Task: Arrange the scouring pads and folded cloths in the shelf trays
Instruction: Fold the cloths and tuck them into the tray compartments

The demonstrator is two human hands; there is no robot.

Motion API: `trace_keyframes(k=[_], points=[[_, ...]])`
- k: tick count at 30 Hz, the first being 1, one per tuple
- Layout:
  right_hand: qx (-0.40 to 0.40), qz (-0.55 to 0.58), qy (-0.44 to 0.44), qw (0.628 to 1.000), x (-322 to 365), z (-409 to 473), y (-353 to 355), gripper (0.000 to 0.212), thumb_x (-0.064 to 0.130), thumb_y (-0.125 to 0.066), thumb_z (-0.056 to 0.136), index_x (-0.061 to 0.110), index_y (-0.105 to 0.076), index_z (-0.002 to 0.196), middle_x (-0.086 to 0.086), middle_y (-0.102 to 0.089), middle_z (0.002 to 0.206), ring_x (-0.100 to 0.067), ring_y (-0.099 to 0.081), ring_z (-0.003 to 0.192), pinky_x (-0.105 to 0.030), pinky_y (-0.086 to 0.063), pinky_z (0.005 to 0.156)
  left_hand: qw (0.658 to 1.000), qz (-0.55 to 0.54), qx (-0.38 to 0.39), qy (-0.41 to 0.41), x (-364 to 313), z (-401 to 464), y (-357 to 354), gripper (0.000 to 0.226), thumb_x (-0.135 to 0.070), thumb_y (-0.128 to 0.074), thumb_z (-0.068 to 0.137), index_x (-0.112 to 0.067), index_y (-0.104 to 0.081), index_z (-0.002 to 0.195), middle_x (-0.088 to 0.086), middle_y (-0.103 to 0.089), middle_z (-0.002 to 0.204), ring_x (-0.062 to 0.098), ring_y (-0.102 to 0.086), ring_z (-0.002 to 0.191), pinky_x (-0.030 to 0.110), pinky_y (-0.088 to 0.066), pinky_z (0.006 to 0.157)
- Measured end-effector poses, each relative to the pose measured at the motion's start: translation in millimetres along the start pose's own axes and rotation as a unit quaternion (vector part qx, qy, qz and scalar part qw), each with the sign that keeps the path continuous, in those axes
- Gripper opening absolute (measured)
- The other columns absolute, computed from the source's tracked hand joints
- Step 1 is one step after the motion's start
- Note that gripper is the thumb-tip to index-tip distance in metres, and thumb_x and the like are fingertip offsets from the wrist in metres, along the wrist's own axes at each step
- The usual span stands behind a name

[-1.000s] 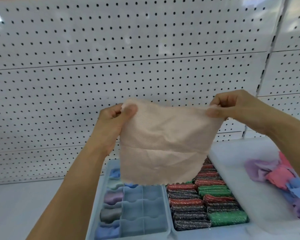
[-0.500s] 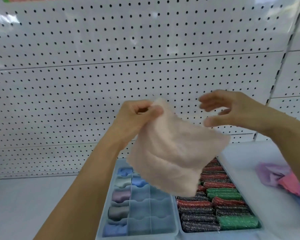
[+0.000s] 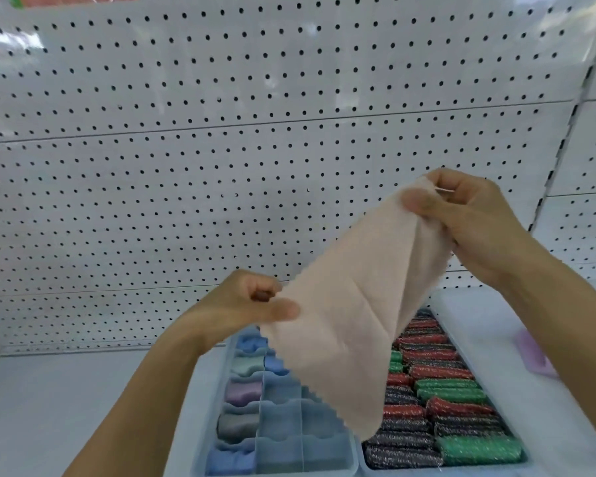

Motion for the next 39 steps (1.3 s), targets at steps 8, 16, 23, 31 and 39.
trace_keyframes(k=[8,16,23,31,39], points=[[-0.082,0.025,-0.049,0.995,-33.4,-13.9,28.8,0.02,0.022,-0.065,0.089,0.021,-0.065,0.069,0.001,-0.054,0.062,-0.012,-0.044,0.051,-0.022,-0.034,0.045,0.966,-0.192,-0.17,-0.009,17.5,-3.5,32.1,0.024,-0.024,-0.071,0.076,-0.005,-0.072,0.09,0.009,-0.075,0.089,0.023,-0.069,0.084,0.032,-0.058,0.076],[-0.181,-0.04,0.003,0.983,-47.3,-32.2,14.3,0.011,0.01,-0.077,0.078,0.014,-0.069,0.071,-0.001,-0.068,0.063,-0.012,-0.055,0.047,-0.025,-0.046,0.045,0.923,-0.251,-0.292,-0.012,-4.8,4.2,19.8,0.005,-0.014,-0.073,0.084,-0.01,-0.073,0.08,-0.001,-0.068,0.069,0.013,-0.057,0.059,0.022,-0.051,0.056],[-0.114,-0.051,0.038,0.991,-36.9,-47.1,-45.0,0.008,0.012,-0.072,0.083,0.018,-0.076,0.08,0.006,-0.073,0.071,-0.014,-0.07,0.068,-0.027,-0.057,0.068,0.94,-0.219,-0.242,-0.098,-53.3,10.8,-39.5,0.015,-0.006,-0.065,0.09,-0.015,-0.077,0.086,0.002,-0.074,0.075,0.011,-0.07,0.069,0.024,-0.057,0.061],[-0.108,-0.037,0.051,0.992,-26.1,-48.9,-48.5,0.009,0.015,-0.07,0.085,0.021,-0.077,0.082,0.007,-0.074,0.071,-0.01,-0.07,0.07,-0.024,-0.055,0.065,0.943,-0.101,-0.282,-0.143,-62.6,6.1,-47.9,0.015,-0.019,-0.066,0.09,-0.027,-0.078,0.095,-0.008,-0.074,0.089,0.016,-0.071,0.085,0.045,-0.059,0.079],[-0.108,-0.006,0.044,0.993,-21.5,-39.7,-37.9,0.013,0.006,-0.073,0.081,0.018,-0.075,0.078,0.005,-0.072,0.07,-0.008,-0.063,0.064,-0.025,-0.05,0.062,0.947,-0.142,-0.222,-0.183,-70.5,-3.6,-55.5,0.045,0.004,-0.059,0.087,-0.03,-0.067,0.117,-0.005,-0.064,0.111,0.002,-0.063,0.103,0.019,-0.053,0.082]])
Point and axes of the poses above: each hand's wrist, its own z-axis towards the middle knuckle, its own y-axis out of the back of the hand, x = y × z, the point moved 8 cm from there along z, towards the middle knuckle
